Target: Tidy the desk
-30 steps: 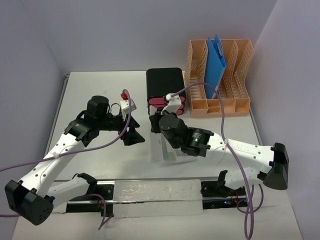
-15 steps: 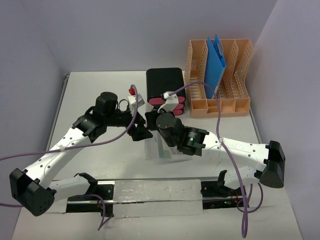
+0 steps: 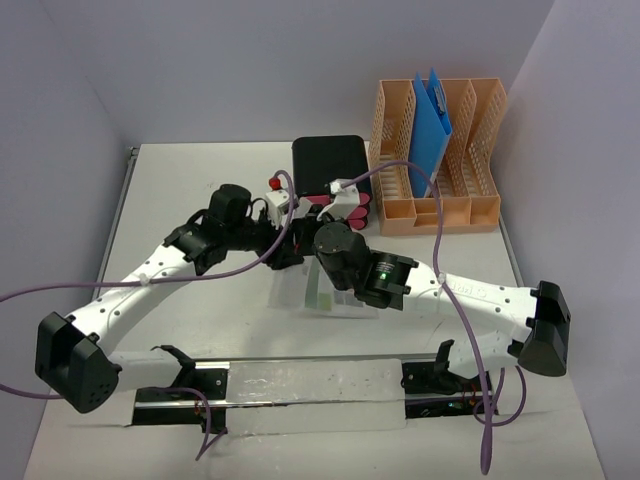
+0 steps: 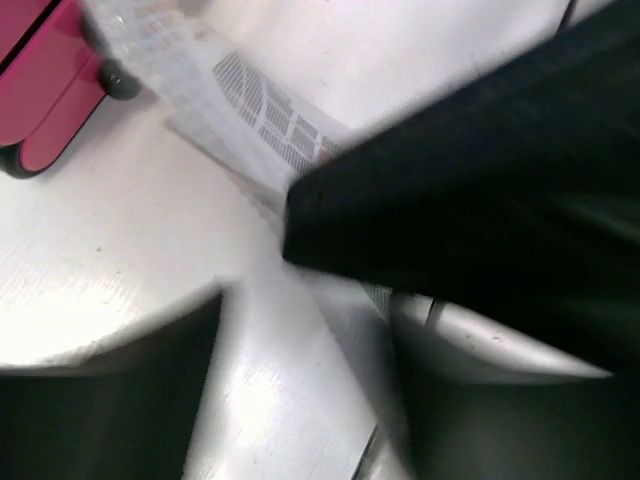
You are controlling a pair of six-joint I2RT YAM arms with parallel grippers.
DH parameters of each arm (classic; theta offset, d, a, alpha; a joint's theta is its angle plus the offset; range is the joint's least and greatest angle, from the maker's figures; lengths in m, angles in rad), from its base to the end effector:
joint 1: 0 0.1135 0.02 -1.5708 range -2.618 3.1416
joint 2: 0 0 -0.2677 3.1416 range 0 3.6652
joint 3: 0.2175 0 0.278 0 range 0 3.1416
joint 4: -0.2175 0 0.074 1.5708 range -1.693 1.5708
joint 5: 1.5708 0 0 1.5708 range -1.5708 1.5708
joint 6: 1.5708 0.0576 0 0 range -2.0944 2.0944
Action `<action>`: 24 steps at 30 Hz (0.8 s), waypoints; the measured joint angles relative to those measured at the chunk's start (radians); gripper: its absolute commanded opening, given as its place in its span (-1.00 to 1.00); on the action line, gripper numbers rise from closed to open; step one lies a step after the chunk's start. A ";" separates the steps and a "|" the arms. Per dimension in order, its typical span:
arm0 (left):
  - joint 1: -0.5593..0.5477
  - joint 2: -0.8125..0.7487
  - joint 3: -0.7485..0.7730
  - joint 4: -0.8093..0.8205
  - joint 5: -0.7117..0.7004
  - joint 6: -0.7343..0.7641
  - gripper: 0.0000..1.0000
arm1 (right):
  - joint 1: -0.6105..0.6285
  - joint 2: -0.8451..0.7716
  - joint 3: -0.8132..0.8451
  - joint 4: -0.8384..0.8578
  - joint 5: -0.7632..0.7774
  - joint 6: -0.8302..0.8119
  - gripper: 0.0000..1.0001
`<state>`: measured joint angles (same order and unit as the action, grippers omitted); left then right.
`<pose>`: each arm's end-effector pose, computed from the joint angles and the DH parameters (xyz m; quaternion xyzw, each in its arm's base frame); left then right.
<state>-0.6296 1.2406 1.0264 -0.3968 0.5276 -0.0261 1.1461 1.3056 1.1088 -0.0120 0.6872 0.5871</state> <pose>0.2356 -0.2075 0.2967 0.3695 0.7819 -0.3625 0.3475 0.1749 0.2981 0.3530 0.0021 0.7617 0.2823 0.5833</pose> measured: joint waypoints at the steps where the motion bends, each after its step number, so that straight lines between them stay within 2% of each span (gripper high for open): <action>1: -0.003 0.002 0.000 0.000 -0.014 0.012 -0.80 | 0.003 0.000 0.000 0.013 -0.011 0.000 -1.00; 2: -0.004 0.003 0.000 -0.002 -0.027 0.025 -0.99 | 0.005 -0.002 -0.002 0.024 -0.020 -0.001 -1.00; 4: -0.005 0.001 0.000 -0.014 -0.051 0.043 -1.00 | 0.008 -0.012 -0.014 0.049 -0.042 -0.008 -0.97; 5: -0.005 -0.005 0.000 -0.022 -0.063 0.057 -1.00 | 0.008 -0.023 -0.028 0.062 -0.062 -0.017 -0.82; 6: -0.005 -0.014 0.000 -0.028 -0.073 0.072 -1.00 | 0.008 -0.037 -0.038 0.070 -0.085 -0.031 -0.52; 7: -0.005 -0.024 0.000 -0.034 -0.082 0.085 -1.00 | 0.009 -0.050 -0.045 0.074 -0.109 -0.046 -0.12; 8: -0.006 -0.041 0.000 -0.043 -0.089 0.110 -1.00 | 0.010 -0.065 -0.047 0.072 -0.132 -0.077 0.11; 9: -0.006 -0.062 -0.002 -0.057 -0.093 0.138 -1.00 | 0.010 -0.085 -0.048 0.053 -0.142 -0.117 0.45; 10: -0.006 -0.088 -0.004 -0.071 -0.099 0.167 -1.00 | 0.008 -0.110 -0.051 0.036 -0.155 -0.143 0.53; 12: -0.008 -0.143 -0.005 -0.103 -0.104 0.230 -1.00 | -0.001 -0.178 -0.063 0.007 -0.192 -0.201 0.82; 14: -0.010 -0.189 -0.003 -0.138 -0.101 0.300 -1.00 | -0.029 -0.267 -0.086 -0.024 -0.261 -0.265 0.88; 18: -0.011 -0.221 0.020 -0.237 -0.070 0.458 -1.00 | -0.168 -0.428 -0.131 -0.071 -0.393 -0.395 0.96; 24: -0.011 -0.213 0.100 -0.398 -0.036 0.646 -1.00 | -0.302 -0.484 -0.215 -0.101 -0.657 -0.640 0.89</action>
<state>-0.6407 1.0275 1.1267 -0.7944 0.4917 0.6204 0.8437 0.8214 0.8934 -0.1135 0.0301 -0.0529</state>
